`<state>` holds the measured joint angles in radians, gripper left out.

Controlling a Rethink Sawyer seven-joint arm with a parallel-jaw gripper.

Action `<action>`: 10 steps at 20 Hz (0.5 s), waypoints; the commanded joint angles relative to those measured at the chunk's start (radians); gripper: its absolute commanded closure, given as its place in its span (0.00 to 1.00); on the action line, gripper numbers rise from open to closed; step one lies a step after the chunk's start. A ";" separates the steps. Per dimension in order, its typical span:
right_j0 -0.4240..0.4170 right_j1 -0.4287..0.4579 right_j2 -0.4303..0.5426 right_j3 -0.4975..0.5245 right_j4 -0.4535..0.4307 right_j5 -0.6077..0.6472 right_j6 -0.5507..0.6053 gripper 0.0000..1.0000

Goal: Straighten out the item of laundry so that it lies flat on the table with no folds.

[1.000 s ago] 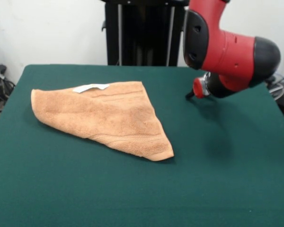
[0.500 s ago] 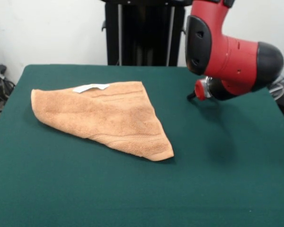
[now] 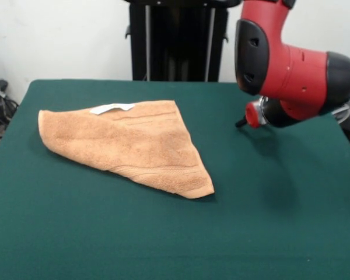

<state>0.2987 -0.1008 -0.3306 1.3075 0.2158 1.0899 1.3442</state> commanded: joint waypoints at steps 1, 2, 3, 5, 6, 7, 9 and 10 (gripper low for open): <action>-0.003 -0.028 0.024 -0.058 0.004 0.097 0.284 0.00; -0.003 -0.019 0.022 -0.072 0.003 0.106 0.287 0.00; -0.002 -0.019 0.021 -0.074 0.002 0.106 0.290 0.00; -0.006 -0.005 0.024 -0.095 0.003 0.109 0.292 0.00; -0.008 -0.003 0.025 -0.099 0.004 0.110 0.291 0.00; -0.009 -0.002 0.025 -0.103 0.003 0.114 0.292 0.00; -0.009 0.003 0.024 -0.114 0.001 0.124 0.292 0.00; -0.011 0.001 0.026 -0.109 0.003 0.122 0.292 0.00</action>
<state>0.2988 -0.1057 -0.3307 1.2483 0.2154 1.1472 1.3442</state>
